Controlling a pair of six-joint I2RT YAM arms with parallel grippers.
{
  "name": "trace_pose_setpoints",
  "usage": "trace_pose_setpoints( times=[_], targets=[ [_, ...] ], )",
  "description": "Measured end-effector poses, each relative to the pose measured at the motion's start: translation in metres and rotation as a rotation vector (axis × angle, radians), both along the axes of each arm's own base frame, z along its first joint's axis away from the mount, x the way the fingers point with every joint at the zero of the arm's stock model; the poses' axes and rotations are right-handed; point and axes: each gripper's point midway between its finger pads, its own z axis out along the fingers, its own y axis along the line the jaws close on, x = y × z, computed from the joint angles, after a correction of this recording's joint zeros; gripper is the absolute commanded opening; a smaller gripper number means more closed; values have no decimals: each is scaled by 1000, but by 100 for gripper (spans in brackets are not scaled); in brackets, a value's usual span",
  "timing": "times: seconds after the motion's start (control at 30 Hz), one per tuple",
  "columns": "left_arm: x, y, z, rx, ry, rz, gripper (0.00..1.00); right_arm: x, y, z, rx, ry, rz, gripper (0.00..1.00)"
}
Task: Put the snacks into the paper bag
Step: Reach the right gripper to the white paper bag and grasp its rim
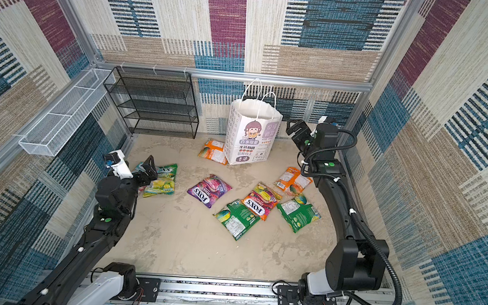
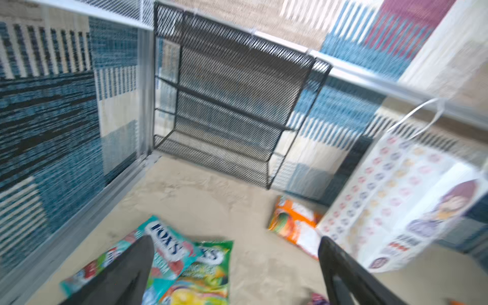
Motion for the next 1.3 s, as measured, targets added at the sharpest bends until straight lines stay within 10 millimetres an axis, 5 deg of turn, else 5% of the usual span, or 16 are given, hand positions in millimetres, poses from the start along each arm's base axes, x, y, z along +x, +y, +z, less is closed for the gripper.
trace_pose_setpoints(
  times=[0.13,0.3,0.6,0.73,0.9,1.03,1.17,1.3],
  targets=[
    [-1,-32,43,-104,26,-182,100,16,28,-5,81,67,6,91],
    [1,-58,77,-193,123,-318,100,58,62,-7,189,180,-47,71],
    [-30,-114,41,5,241,-591,100,112,104,-22,325,350,-118,69],
    [-41,-108,7,73,285,-581,100,110,107,-46,326,430,-144,69],
    [-53,-105,19,117,215,-584,100,93,98,-82,300,539,-195,69],
    [-52,-105,19,120,204,-584,100,83,93,-86,291,554,-209,68],
    [-51,-106,17,120,205,-587,100,84,90,-84,294,538,-214,58],
    [-50,-106,16,119,208,-587,100,78,90,-89,291,538,-203,32]
  ],
)
